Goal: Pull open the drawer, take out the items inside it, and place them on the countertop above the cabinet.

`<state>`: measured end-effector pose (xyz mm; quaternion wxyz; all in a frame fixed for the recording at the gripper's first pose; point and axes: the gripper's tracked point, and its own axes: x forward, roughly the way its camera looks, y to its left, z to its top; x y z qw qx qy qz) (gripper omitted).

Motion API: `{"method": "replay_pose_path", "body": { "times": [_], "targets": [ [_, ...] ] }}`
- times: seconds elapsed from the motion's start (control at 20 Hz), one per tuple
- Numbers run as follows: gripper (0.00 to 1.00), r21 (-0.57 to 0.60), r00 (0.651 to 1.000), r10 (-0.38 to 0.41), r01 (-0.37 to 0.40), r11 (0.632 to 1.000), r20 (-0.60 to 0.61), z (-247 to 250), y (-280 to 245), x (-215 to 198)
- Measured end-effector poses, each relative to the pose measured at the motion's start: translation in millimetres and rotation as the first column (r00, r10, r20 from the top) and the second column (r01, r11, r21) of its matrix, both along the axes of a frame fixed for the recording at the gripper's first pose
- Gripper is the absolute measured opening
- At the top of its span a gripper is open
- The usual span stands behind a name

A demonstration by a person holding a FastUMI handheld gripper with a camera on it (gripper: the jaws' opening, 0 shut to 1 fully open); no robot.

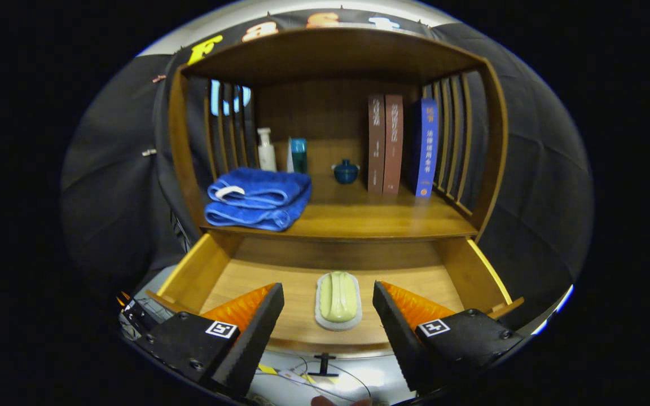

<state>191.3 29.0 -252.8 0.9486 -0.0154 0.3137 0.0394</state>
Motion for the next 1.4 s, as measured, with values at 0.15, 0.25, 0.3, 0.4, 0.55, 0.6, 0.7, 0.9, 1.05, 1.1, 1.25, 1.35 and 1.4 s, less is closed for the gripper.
{"method": "replay_pose_path", "body": {
  "times": [0.15, 0.25, 0.3, 0.4, 0.55, 0.6, 0.7, 0.9, 1.05, 1.1, 1.25, 1.35, 1.4],
  "targets": [
    [1.00, -0.021, 0.979, -0.018, 0.014, 1.000, -0.204, -54, -3, 18],
    [1.00, -0.020, 0.957, -0.036, 0.032, 0.999, -0.287, -77, -3, 33],
    [1.00, -0.023, 0.948, -0.045, 0.040, 0.999, -0.315, -88, -5, 37],
    [0.85, -0.041, 0.934, -0.067, 0.056, 0.998, -0.352, -107, -10, 44],
    [0.54, -0.043, 0.909, -0.059, 0.045, 0.998, -0.413, -121, -10, 44],
    [0.43, -0.040, 0.919, -0.038, 0.024, 0.999, -0.393, -122, -9, 50],
    [0.22, -0.032, 0.921, -0.026, 0.014, 0.999, -0.389, -123, -7, 53],
    [0.22, -0.062, 0.931, 0.041, -0.068, 0.996, -0.363, -123, -5, 51],
    [0.22, -0.015, 0.922, 0.006, -0.013, 1.000, -0.386, -120, -8, 53],
    [0.22, -0.008, 0.924, -0.012, 0.010, 1.000, -0.383, -121, -11, 56],
    [0.11, 0.065, 0.910, -0.008, 0.039, 0.997, -0.414, -112, 1, 47],
    [0.11, 0.097, 0.912, -0.006, 0.050, 0.994, -0.410, -99, 6, 39],
    [0.11, 0.094, 0.916, -0.006, 0.048, 0.994, -0.401, -90, 5, 37]
  ]
}}
